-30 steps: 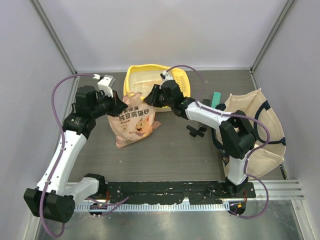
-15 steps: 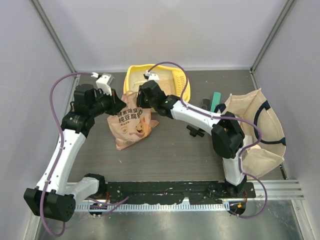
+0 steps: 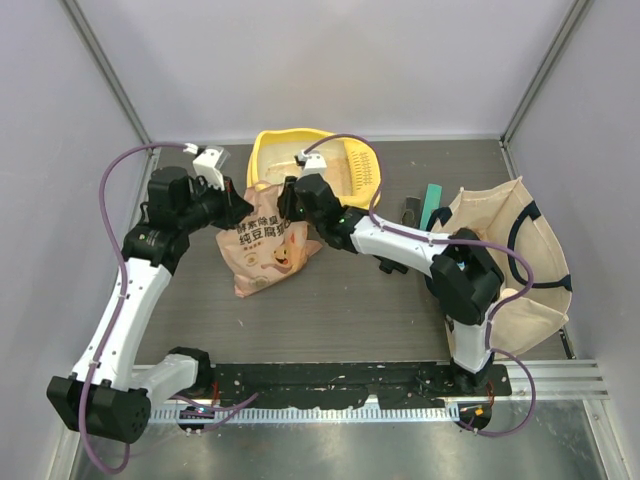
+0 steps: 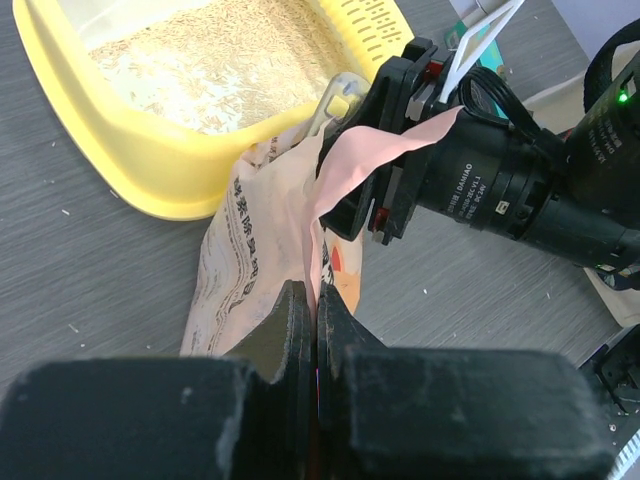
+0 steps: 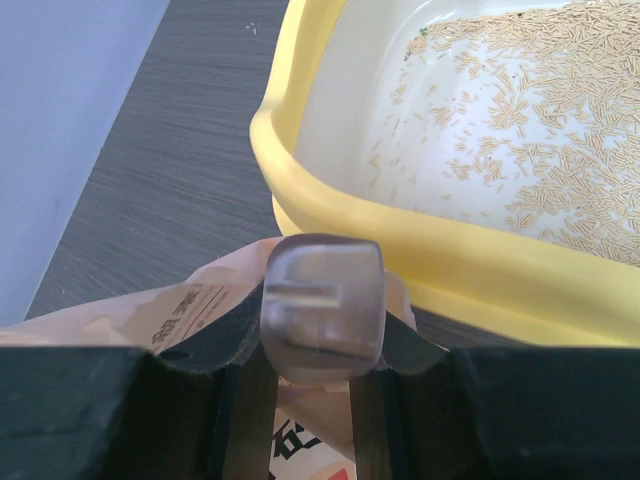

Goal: Fill the litter box with clean litter

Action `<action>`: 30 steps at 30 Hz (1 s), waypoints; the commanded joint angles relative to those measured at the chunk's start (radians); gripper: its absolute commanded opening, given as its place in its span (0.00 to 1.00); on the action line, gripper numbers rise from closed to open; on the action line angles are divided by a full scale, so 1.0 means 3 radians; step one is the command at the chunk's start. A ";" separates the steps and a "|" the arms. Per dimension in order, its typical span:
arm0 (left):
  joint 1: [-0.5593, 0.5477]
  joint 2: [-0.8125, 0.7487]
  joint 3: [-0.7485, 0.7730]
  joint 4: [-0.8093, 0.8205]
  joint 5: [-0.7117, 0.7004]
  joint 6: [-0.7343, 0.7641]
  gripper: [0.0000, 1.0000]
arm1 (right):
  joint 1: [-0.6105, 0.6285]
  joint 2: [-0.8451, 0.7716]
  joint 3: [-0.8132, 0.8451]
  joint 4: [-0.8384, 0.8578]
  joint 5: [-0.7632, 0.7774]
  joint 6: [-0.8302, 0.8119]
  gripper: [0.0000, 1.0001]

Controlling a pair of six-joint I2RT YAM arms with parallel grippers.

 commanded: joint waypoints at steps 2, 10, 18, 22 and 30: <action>0.0002 -0.0077 0.0252 0.0646 0.0211 -0.0103 0.00 | 0.0016 0.0376 -0.0392 -0.0227 -0.0121 0.0631 0.01; 0.0002 0.0036 0.0390 0.0708 0.0324 -0.0200 0.00 | 0.0276 0.0469 -0.0279 -0.0202 0.0025 0.0607 0.01; -0.0003 0.0031 0.0558 0.0551 0.0303 0.0075 0.01 | 0.0420 0.0484 -0.0447 0.0100 0.0125 -0.0074 0.01; 0.0013 -0.0178 0.0569 -0.0425 0.0135 0.1038 0.54 | 0.0257 0.0296 -0.0524 0.0095 0.0022 -0.0170 0.01; 0.0028 -0.1022 0.0043 -0.1740 -0.0304 0.1901 0.83 | 0.0001 -0.0027 -0.0601 0.0136 -0.0024 -0.0508 0.01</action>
